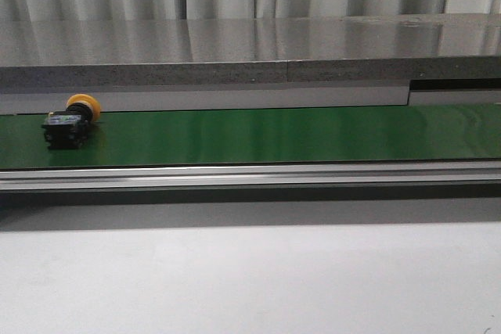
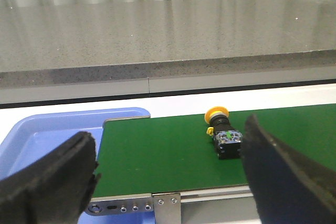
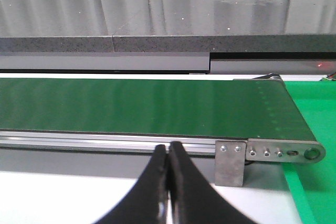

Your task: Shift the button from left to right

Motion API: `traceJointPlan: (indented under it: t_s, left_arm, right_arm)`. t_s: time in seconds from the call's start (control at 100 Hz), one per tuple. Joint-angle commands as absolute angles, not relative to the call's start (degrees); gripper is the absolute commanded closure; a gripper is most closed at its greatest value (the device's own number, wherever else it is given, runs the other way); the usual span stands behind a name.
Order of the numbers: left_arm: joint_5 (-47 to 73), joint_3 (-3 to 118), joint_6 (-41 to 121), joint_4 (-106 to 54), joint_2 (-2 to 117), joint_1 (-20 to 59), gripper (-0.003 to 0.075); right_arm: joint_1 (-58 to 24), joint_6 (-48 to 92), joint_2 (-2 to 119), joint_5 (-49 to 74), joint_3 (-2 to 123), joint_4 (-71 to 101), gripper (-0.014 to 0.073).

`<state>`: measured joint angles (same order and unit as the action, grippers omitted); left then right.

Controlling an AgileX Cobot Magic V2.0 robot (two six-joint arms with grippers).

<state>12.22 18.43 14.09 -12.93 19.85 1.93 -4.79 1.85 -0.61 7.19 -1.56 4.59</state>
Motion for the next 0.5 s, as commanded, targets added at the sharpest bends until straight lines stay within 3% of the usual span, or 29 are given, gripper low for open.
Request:
traceJointPlan:
  t_s: [0.0, 0.12, 0.22, 0.49]
  left_arm:
    - [8.53, 19.92, 14.06, -13.81, 20.2, 2.32, 0.0166]
    - [8.53, 19.92, 14.06, -13.81, 20.2, 2.32, 0.0178]
    - [8.53, 19.92, 14.06, -13.81, 20.2, 2.32, 0.0258]
    - [8.65, 19.92, 14.06, -13.81, 20.2, 2.32, 0.0673]
  right_arm:
    - [-4.95, 1.85, -1.65, 3.01, -0.72, 4.25, 0.0661]
    - [-4.95, 1.85, -1.65, 3.01, -0.72, 4.25, 0.0661]
    - [-4.95, 1.85, -1.65, 3.01, -0.72, 4.25, 0.0661]
    - [-4.95, 1.85, -1.65, 3.01, -0.72, 4.25, 0.0661]
